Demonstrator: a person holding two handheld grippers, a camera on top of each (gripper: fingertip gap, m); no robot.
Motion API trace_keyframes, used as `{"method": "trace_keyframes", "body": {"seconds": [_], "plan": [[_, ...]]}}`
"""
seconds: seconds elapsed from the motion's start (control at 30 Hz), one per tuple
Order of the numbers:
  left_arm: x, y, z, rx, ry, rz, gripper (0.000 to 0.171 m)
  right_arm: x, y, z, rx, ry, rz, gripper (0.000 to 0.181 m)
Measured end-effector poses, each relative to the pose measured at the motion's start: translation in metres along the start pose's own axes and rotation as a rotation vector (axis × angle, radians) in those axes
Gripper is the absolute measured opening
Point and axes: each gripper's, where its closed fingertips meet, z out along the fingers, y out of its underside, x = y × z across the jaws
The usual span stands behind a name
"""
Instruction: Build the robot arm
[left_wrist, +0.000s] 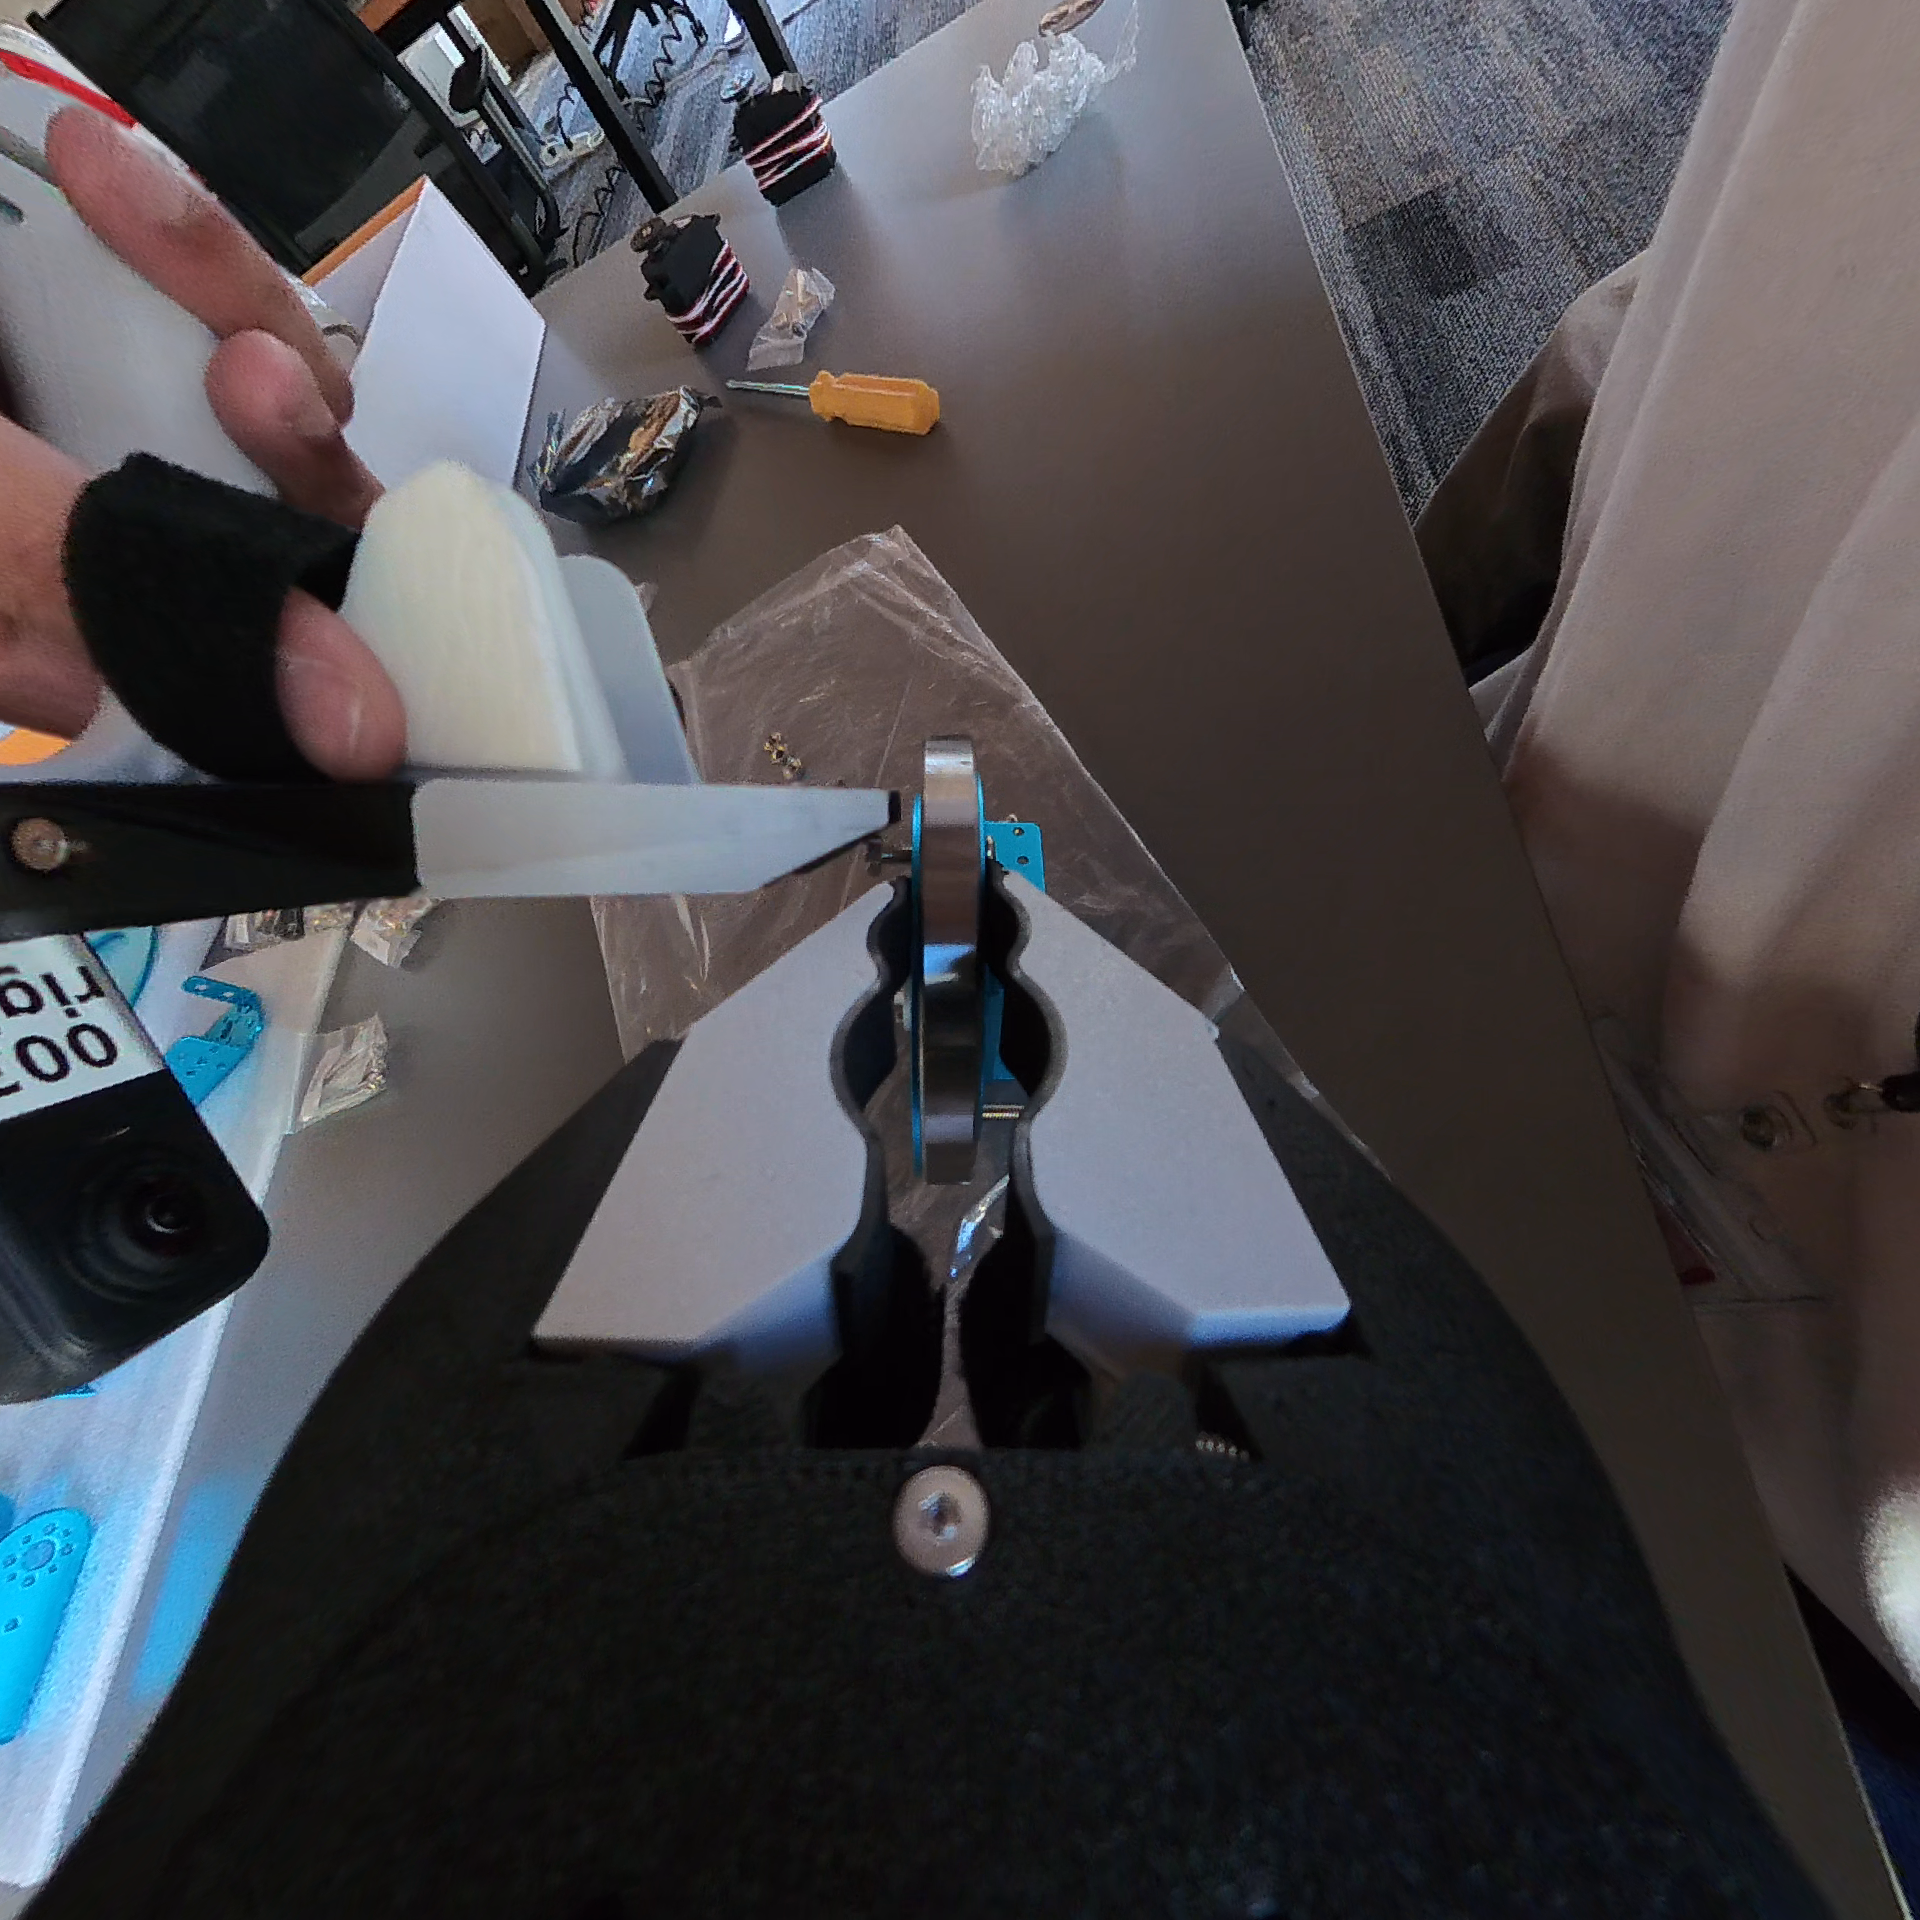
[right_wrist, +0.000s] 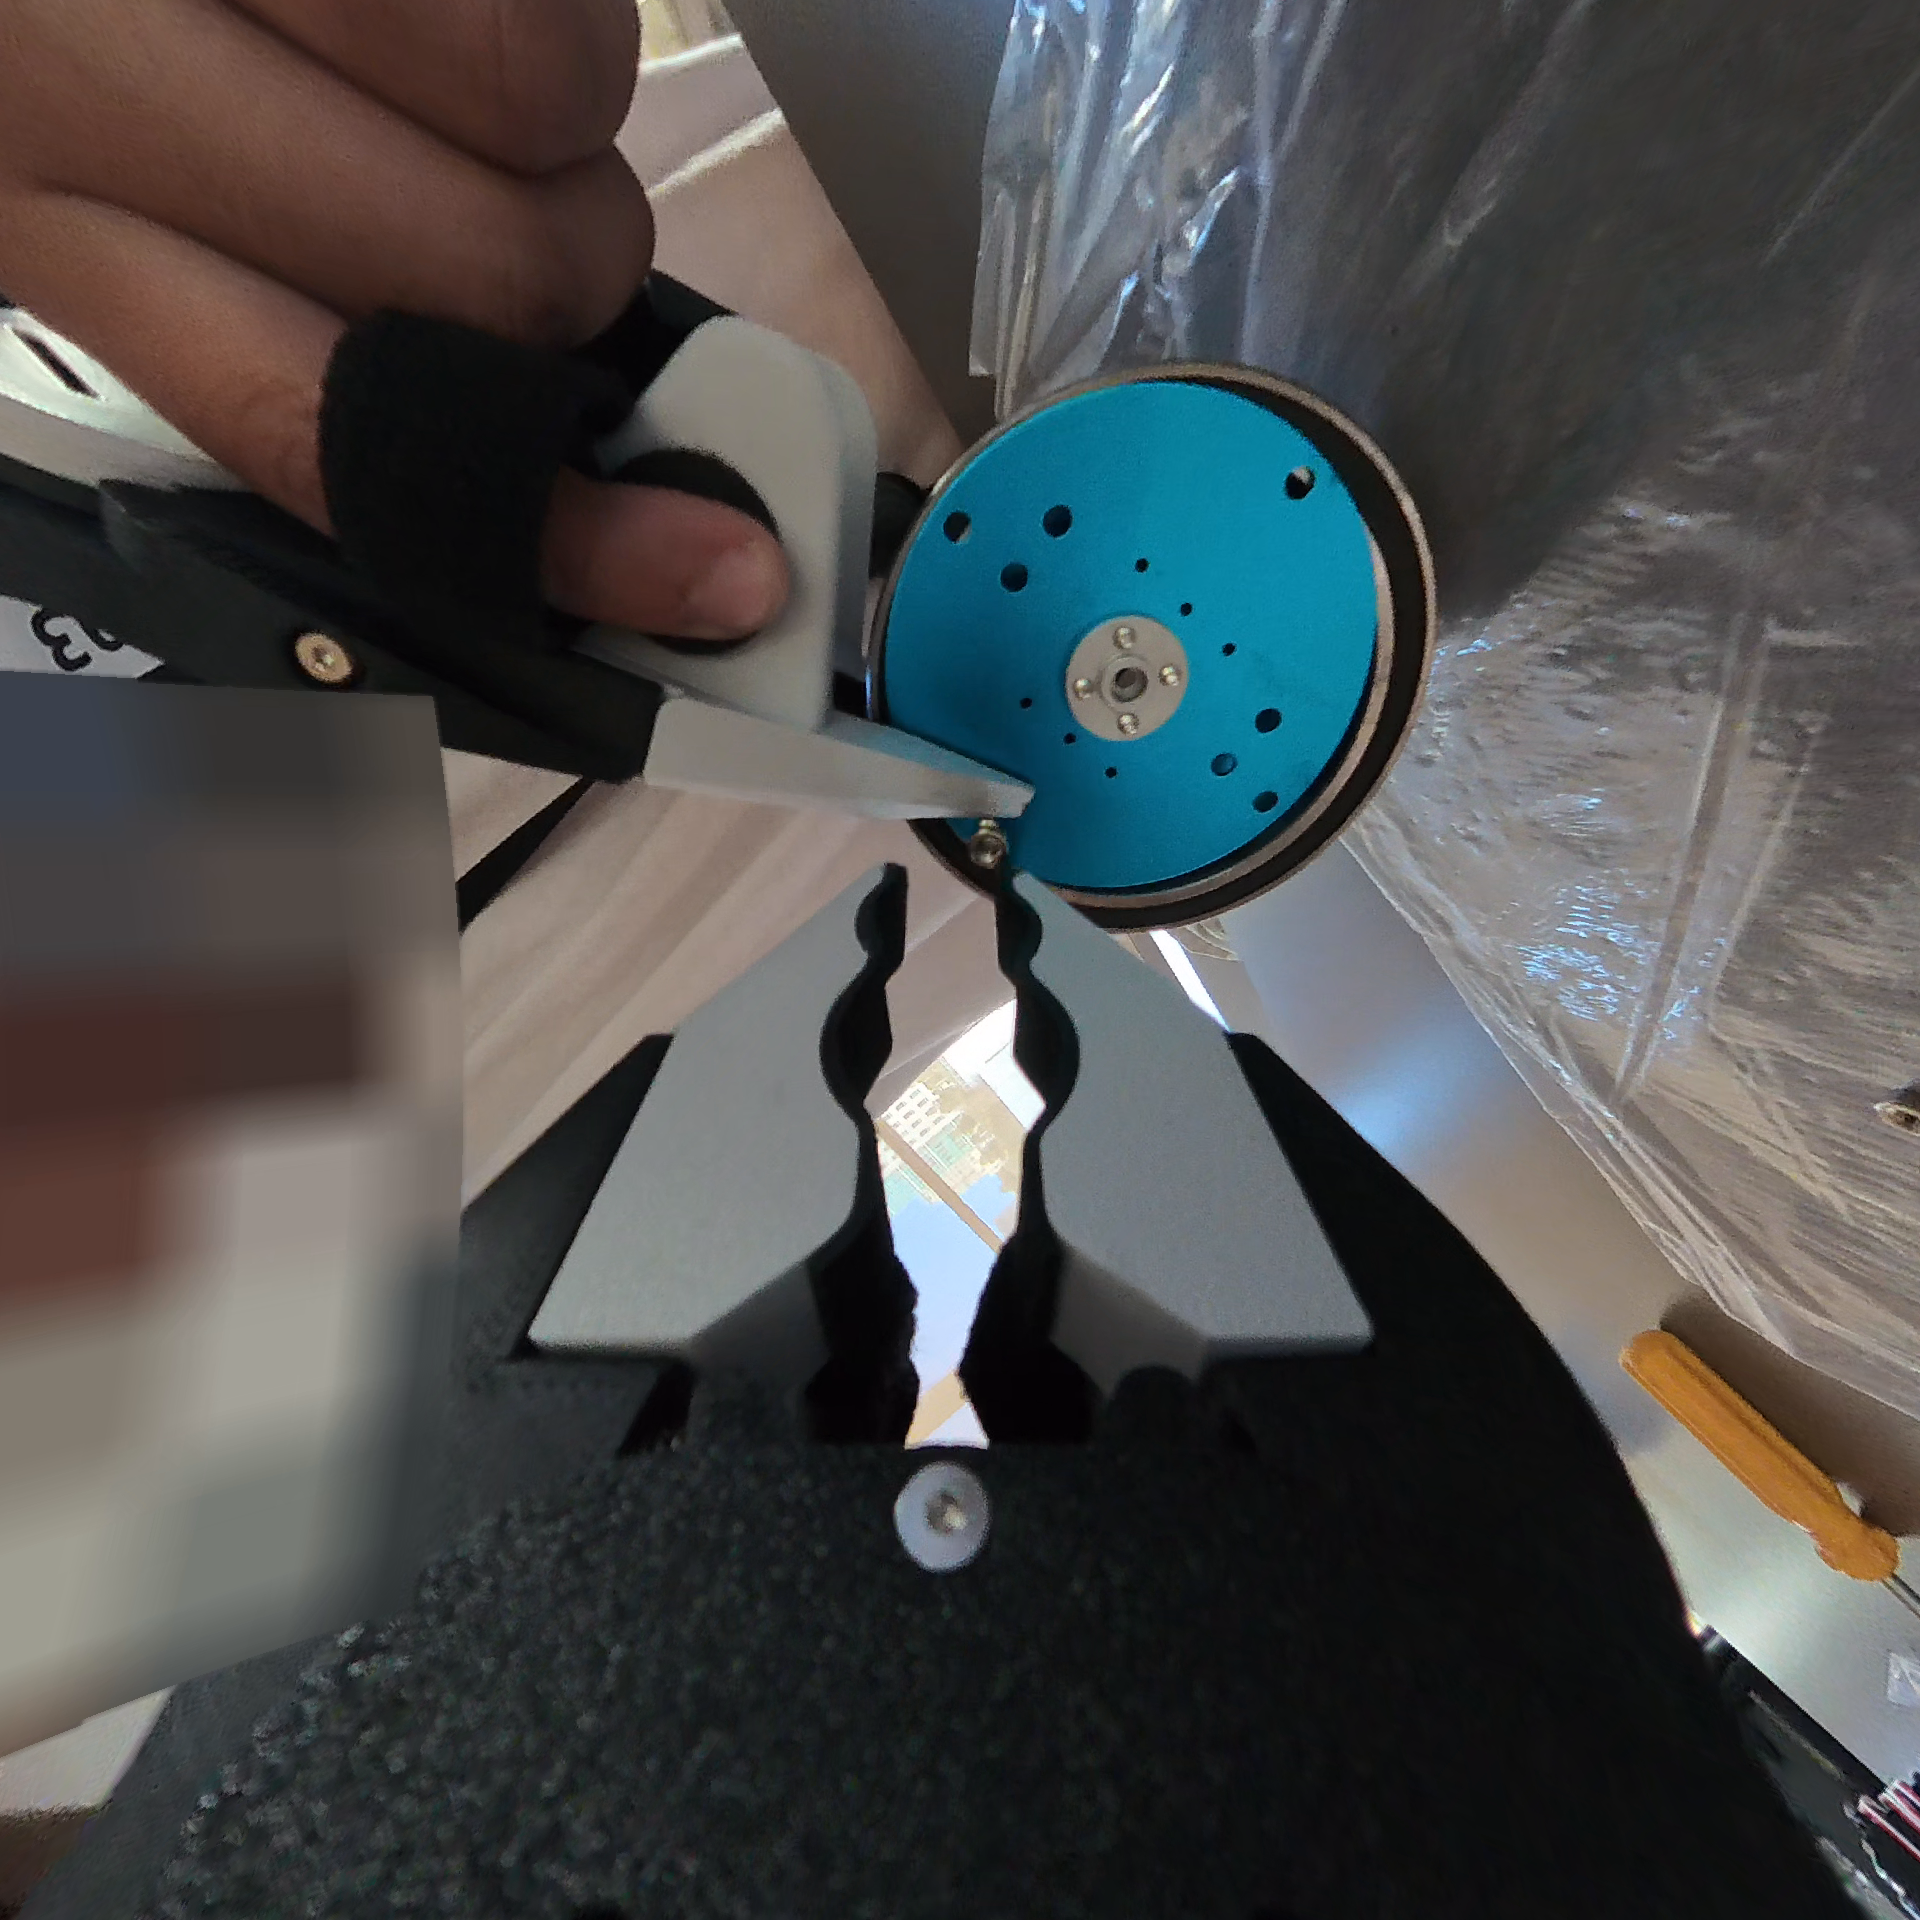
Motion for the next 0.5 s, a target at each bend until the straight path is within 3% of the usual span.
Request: {"method": "trace_keyframes", "body": {"seconds": [0.13, 0.27, 0.4, 0.5], "plan": [[0.000, 0.000, 0.000, 0.002, 0.000, -0.003, 0.013, -0.005, 0.005, -0.004, 0.009, -0.025, -0.062, 0.018], [0.000, 0.000, -0.001, 0.007, 0.002, -0.004, 0.012, -0.006, 0.009, -0.011, 0.108, -0.062, -0.176, 0.024], [0.000, 0.001, -0.002, 0.011, 0.003, -0.010, 0.012, 0.012, 0.004, -0.016, 0.372, 0.020, -0.344, 0.026], [-0.001, 0.001, -0.002, 0.011, 0.003, -0.011, 0.012, 0.015, -0.002, -0.019, 0.715, 0.110, -0.528, 0.037]]}}
